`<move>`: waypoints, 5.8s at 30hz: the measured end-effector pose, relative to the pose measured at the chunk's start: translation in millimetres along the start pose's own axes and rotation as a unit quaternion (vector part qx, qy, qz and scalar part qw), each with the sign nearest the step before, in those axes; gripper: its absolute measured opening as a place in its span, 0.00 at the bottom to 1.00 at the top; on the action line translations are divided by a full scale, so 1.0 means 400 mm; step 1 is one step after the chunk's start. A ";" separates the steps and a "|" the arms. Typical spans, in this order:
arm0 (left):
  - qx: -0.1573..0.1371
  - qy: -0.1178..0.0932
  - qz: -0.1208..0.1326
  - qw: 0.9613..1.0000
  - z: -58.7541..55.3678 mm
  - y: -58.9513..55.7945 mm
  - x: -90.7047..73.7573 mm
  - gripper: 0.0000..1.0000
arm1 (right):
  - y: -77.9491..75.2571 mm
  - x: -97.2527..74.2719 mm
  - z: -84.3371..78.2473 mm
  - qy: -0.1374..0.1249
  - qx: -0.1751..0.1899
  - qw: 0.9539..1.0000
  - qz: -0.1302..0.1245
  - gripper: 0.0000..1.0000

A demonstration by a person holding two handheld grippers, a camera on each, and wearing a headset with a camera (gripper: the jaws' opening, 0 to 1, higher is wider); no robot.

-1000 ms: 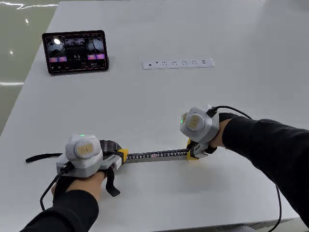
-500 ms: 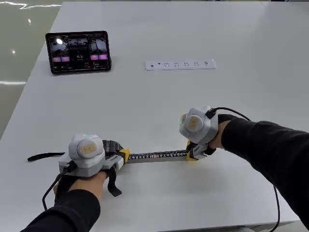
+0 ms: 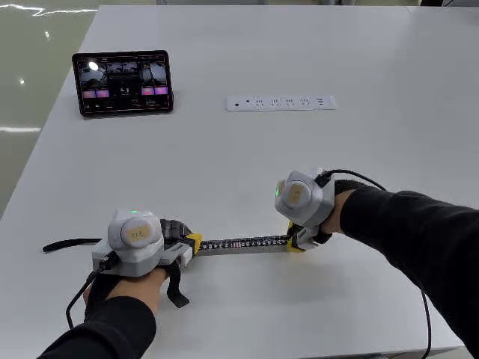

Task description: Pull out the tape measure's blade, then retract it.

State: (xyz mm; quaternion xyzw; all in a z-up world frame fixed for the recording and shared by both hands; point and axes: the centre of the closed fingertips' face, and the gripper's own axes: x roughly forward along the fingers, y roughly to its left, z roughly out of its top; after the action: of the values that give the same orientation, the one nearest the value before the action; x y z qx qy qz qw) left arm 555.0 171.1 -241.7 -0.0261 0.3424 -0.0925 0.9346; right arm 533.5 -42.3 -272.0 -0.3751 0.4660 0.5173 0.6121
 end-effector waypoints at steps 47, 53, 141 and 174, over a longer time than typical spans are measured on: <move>-0.002 0.003 -0.004 1.000 -0.002 -0.004 -0.001 0.63 | 0.003 0.012 0.032 0.011 0.005 1.000 0.003 0.10; -0.003 0.005 -0.005 1.000 -0.002 -0.003 -0.002 0.63 | 0.006 0.012 0.040 0.010 0.006 1.000 0.004 0.10; -0.008 0.014 -0.012 1.000 -0.003 0.001 0.002 0.62 | 0.022 0.042 0.132 -0.003 0.005 1.000 0.008 0.09; -0.009 0.016 -0.015 1.000 -0.004 -0.003 0.001 0.62 | 0.028 0.052 0.173 -0.016 0.004 1.000 0.009 0.09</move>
State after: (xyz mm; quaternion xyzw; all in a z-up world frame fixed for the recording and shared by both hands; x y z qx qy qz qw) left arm 554.3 169.8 -243.0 -0.0379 0.3581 -0.1039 0.9271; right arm 535.8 30.7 -272.1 -0.3603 0.4610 0.5269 0.6164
